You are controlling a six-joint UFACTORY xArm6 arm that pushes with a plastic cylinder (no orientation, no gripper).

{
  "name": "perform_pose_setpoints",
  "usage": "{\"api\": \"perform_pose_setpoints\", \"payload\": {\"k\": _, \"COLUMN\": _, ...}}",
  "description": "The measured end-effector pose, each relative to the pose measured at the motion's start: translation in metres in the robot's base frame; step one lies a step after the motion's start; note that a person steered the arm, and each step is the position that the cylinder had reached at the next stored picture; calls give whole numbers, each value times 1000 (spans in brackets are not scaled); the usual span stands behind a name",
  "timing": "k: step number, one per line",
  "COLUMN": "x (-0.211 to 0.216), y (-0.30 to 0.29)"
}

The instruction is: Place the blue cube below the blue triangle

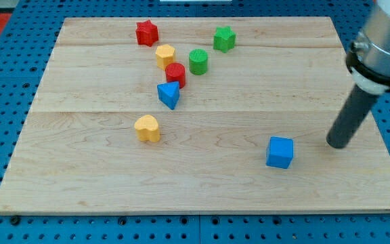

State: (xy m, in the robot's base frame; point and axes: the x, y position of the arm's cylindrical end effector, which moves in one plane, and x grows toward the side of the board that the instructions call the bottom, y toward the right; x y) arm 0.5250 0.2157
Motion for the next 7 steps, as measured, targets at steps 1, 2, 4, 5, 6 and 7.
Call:
{"api": "perform_pose_setpoints", "payload": {"k": 1, "x": 24, "y": -67}}
{"api": "perform_pose_setpoints", "payload": {"k": 2, "x": 13, "y": -145}}
{"api": "perform_pose_setpoints", "payload": {"k": 4, "x": -26, "y": -106}}
{"api": "perform_pose_setpoints", "payload": {"k": 5, "x": -29, "y": -130}}
{"api": "perform_pose_setpoints", "payload": {"k": 6, "x": -29, "y": -175}}
{"api": "perform_pose_setpoints", "payload": {"k": 7, "x": -32, "y": -190}}
